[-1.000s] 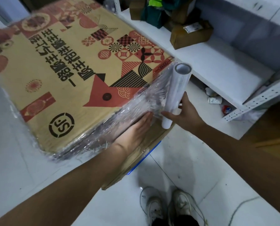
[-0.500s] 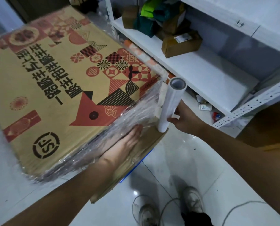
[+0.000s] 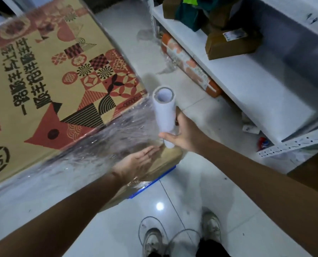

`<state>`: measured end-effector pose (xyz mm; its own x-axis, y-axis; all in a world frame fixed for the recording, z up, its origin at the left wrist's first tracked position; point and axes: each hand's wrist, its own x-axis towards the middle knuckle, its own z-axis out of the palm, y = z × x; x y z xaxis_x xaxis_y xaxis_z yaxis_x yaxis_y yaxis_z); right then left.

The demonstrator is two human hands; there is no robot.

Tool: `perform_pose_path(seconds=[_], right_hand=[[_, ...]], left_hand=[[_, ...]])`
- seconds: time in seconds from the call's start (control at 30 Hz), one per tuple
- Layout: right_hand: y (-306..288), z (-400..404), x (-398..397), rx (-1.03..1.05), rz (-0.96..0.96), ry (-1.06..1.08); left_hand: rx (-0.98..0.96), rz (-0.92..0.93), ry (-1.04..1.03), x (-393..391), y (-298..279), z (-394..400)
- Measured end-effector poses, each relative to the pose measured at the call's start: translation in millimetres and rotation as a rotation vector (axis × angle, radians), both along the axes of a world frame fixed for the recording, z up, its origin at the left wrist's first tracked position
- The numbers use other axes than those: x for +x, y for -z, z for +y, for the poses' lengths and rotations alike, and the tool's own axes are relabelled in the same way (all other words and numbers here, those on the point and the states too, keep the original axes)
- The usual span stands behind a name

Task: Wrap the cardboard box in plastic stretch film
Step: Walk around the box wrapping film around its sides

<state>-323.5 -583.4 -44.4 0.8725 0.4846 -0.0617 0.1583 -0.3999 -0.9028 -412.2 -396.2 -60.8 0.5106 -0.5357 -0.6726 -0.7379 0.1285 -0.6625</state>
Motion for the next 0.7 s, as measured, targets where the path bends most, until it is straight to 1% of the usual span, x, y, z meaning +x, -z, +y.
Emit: perform_pose_path(seconds=[0.07,0.13,0.2,0.27,0.37,0.43,0.47,0.5,0.57,0.6,0.63,0.7], right_hand=[[-1,-4,5,0.029,-0.022,-0.014],[-1,-7,11,0.036,-0.024,-0.054],[-1,-9,18,0.032,-0.038,-0.1],[1,-10,22,0.052,-0.053,-0.129],[8,-9,22,0.108,-0.047,-0.148],[13,-9,22,0.13,-0.041,-0.16],[15,-8,22,0.133,-0.04,-0.172],[17,-8,23,0.134,-0.036,-0.185],[17,-9,26,0.132,-0.018,-0.206],[17,-10,26,0.133,-0.006,-0.21],[16,-10,26,0.137,0.009,-0.207],[16,-10,24,0.143,0.047,-0.197]], left_hand=[[0.005,-0.04,-0.078,1,-1,4],[0.025,-0.052,-0.094,-1,0,2],[0.016,-0.002,-0.139,-2,0,-10],[-0.057,0.071,-0.213,0,2,-27],[-0.197,0.108,-0.174,12,10,-46],[-0.203,0.132,-0.177,20,10,-47],[-0.158,0.125,-0.171,21,9,-43],[-0.118,0.084,-0.14,21,12,-36],[-0.055,-0.038,0.099,19,29,-20],[-0.018,-0.108,0.163,18,38,-15],[0.003,-0.156,0.181,17,45,-15],[-0.017,-0.177,0.048,16,53,-19]])
